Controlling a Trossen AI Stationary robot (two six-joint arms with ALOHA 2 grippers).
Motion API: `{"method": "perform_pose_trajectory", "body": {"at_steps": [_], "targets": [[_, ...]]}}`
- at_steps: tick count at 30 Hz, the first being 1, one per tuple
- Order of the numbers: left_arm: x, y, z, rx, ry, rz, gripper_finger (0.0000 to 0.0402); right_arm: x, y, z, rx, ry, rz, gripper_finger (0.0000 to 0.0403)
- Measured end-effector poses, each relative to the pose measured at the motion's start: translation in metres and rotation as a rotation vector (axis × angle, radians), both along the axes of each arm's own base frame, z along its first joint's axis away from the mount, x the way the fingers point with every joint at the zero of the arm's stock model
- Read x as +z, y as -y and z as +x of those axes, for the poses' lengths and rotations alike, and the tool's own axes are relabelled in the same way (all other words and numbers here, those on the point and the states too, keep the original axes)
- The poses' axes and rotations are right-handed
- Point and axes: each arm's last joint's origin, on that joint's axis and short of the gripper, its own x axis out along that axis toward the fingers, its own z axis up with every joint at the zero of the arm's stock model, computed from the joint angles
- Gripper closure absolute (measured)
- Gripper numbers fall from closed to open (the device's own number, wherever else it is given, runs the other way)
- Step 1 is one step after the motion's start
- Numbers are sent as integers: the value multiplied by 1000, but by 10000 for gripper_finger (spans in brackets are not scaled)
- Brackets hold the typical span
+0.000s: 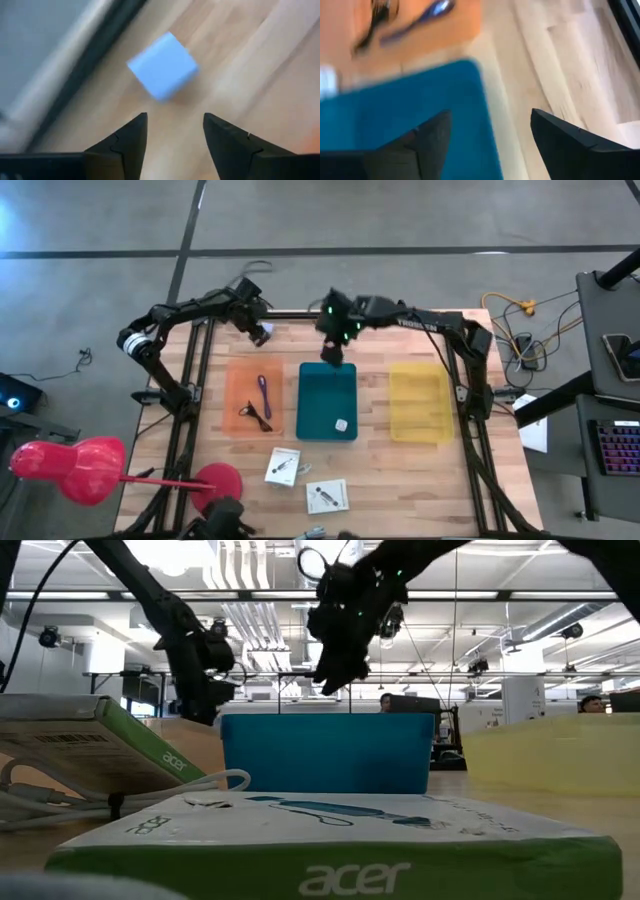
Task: Pick and place items into bin
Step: Put the white adapter charger into the blue bin
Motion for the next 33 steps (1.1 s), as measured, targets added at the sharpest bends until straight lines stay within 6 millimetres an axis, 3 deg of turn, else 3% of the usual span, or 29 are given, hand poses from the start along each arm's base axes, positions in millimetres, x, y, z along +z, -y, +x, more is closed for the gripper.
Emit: {"method": "perform_pose_trajectory", "body": {"at_steps": [4, 8, 12, 22, 28, 33], "targets": [[6, -5, -1, 223, 190, -89, 271, -7, 50, 5, -249, 30, 157, 180], [11, -11, -7, 344, 160, -19, 338, -12, 79, 11, -377, 33, 241, 212], [11, -21, -8, 419, 151, 87, 394, -16, 84, 24, -400, 34, 257, 254], [-37, -34, 5, 454, 14, -2, 392, -29, 90, 32, -472, -33, 206, 350], [-32, -41, 29, 405, 127, -5, 392, -30, 90, 32, -483, -47, 182, 358], [-22, -32, 62, 273, 248, -52, 392, -31, 91, 30, -482, -56, 148, 359]]}}
